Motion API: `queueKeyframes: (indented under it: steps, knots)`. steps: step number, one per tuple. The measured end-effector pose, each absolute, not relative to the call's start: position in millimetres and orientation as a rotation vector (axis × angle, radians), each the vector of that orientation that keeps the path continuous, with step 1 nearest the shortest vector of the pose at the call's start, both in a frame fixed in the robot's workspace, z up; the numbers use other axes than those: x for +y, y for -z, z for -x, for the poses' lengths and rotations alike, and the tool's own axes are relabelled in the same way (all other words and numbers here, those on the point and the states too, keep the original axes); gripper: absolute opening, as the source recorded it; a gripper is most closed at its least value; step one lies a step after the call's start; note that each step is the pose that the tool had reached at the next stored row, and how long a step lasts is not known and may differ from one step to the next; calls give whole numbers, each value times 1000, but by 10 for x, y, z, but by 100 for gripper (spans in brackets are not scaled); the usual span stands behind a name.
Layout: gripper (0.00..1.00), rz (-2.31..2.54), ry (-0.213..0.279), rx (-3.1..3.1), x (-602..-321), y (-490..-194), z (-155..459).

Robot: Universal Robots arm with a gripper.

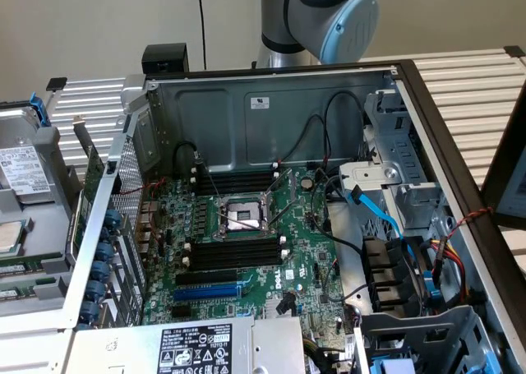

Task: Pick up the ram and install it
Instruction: 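Pick up the ram and move it above insertion slot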

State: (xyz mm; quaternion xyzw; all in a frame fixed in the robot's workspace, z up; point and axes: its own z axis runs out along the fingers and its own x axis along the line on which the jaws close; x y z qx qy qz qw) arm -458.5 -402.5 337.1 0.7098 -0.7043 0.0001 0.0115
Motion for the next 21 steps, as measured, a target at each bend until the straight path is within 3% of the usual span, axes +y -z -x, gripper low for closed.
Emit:
queueKeyframes:
  steps: [14, 18, 21]
  knots:
    - [38, -2215, -2, -2196, -4042, -3120, 4487]
    - [38, -2232, -53, -2213, -4005, -3106, 4517]
    - [38, -2235, -61, -2216, -3999, -3057, 4566]
